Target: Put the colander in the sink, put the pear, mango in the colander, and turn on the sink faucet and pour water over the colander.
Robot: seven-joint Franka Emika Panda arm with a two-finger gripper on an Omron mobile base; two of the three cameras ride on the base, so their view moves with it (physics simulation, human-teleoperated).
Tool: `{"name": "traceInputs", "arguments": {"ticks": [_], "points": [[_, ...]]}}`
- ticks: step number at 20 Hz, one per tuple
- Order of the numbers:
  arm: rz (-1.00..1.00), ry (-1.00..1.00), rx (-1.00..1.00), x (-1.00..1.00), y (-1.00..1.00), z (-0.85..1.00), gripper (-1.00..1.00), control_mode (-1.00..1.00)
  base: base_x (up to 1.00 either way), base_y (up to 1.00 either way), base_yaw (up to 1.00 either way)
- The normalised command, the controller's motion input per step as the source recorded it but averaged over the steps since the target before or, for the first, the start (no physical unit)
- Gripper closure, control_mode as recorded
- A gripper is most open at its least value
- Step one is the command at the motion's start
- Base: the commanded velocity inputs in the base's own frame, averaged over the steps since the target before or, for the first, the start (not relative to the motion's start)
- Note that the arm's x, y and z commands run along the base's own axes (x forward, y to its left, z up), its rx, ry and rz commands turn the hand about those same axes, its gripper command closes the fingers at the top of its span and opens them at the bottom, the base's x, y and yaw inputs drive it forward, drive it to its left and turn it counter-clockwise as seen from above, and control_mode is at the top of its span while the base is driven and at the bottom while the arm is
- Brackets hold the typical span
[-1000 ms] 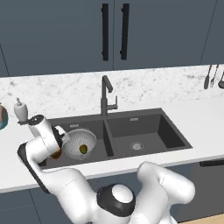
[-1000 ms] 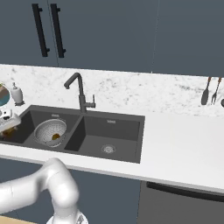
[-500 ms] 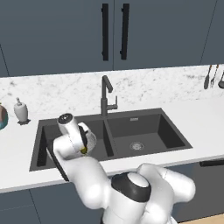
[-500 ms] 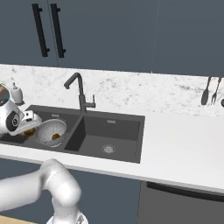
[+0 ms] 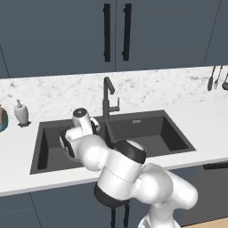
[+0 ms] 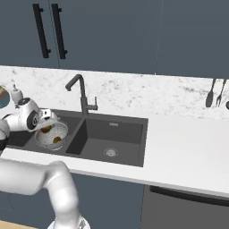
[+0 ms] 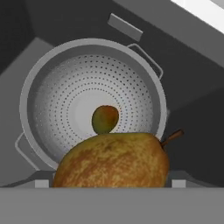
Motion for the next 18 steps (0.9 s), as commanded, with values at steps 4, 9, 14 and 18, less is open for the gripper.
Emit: {"name": "traceInputs", "arguments": {"ticks": [4, 9, 14, 18], "points": [[0.0, 0.01, 0.1, 0.52, 0.01, -0.12, 1.0, -1.0, 0.0, 0.0, 0.0], [0.0, 0.0, 0.1, 0.39, 0.12, -0.27, 1.0, -1.0, 0.0, 0.0, 0.0], [0.0, 0.0, 0.05, 0.26, 0.14, -0.37, 1.0, -1.0, 0.0, 0.0, 0.0], [0.0, 0.04, 0.02, 0.16, 0.17, -0.35, 1.0, -1.0, 0.0, 0.0, 0.0]]}}
